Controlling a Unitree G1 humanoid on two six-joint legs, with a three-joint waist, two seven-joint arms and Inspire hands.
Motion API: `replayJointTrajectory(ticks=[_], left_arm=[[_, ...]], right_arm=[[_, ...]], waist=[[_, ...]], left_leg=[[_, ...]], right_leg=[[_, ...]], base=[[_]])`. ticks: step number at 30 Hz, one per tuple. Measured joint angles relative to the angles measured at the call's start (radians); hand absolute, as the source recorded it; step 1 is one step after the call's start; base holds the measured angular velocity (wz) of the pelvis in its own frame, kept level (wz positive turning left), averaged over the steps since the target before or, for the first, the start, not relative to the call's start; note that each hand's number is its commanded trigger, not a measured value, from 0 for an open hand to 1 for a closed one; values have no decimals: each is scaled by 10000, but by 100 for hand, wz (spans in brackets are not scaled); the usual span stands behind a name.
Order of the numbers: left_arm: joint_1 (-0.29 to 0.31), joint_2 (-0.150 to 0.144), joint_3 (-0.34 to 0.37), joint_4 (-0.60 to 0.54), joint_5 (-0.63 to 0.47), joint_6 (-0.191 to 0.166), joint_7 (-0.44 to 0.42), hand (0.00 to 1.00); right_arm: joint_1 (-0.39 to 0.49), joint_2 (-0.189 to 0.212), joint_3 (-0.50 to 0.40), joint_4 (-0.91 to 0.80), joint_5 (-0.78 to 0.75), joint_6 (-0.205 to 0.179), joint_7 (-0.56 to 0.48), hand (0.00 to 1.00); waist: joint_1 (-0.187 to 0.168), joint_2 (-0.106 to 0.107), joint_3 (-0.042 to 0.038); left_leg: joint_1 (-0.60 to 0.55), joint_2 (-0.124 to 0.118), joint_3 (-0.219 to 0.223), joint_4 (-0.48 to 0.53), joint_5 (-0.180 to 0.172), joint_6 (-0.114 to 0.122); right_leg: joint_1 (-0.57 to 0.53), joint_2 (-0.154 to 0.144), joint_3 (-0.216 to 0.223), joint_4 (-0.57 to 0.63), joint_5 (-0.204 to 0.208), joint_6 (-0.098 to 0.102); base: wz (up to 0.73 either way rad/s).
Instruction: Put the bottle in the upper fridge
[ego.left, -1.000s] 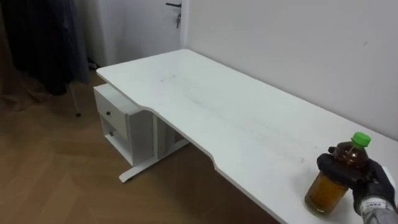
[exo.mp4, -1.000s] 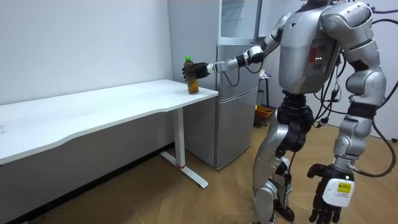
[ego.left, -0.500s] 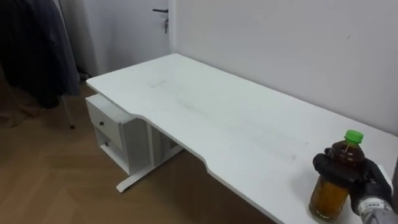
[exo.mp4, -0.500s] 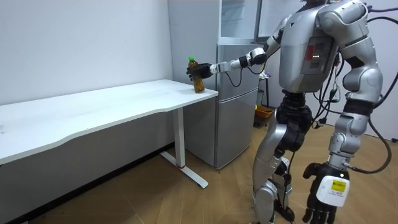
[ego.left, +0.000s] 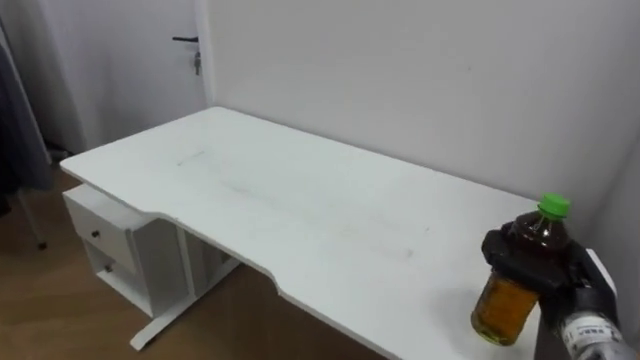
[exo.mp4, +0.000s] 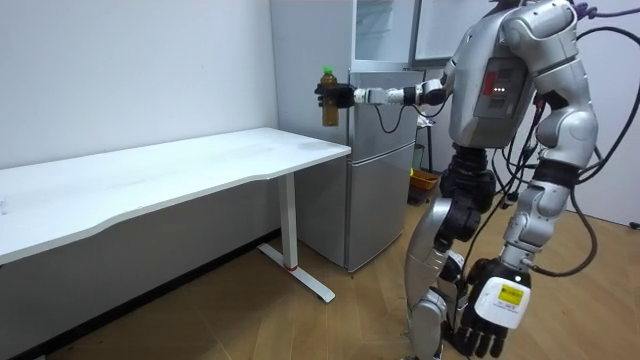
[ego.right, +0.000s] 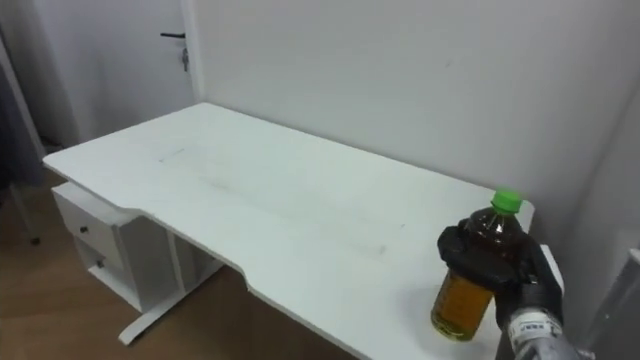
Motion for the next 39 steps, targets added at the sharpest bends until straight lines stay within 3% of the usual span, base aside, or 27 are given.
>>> replayJointTrajectory(ticks=[11,17,21,25,35,39], left_arm=[[80,-389,662,229,103,-43,-381,0],[7,-391,1015,338,488,-88,-365,0],[-88,-391,1087,379,582,-148,-396,0],[-121,-391,1222,378,616,-148,-388,0],[-175,-393,1802,497,797,-150,-371,0],[-286,-393,1851,772,785,-230,-272,0]], right_arm=[[516,-35,-1310,-3371,-101,99,1017,100],[516,-164,-1727,-4281,-79,100,1130,100],[515,-217,-2025,-4569,-44,115,1112,100],[515,-631,-2110,-5064,-99,314,1072,100],[515,-901,-3334,-6300,-334,539,663,100],[515,-922,-3957,-6574,-213,536,277,100]], waist=[[-738,14,-47],[-838,-63,-85],[-1012,-179,-66],[-1221,-209,-76],[-1593,-397,-90],[-1668,-368,-85]], left_leg=[[357,47,441,-225,-2,24],[653,126,824,-527,2,27],[640,171,1147,-529,2,28],[631,174,1204,-611,1,29],[665,203,1321,-594,-5,36],[806,217,1400,-594,-58,58]], right_leg=[[77,4,473,-99,57,55],[49,21,841,-102,57,56],[-48,13,1014,-103,57,56],[-129,14,1103,-102,57,56],[-203,17,1186,-104,57,56],[-109,24,1268,-105,57,57]], base=[[-12],[-19],[-12],[-6],[-2],[-6]])
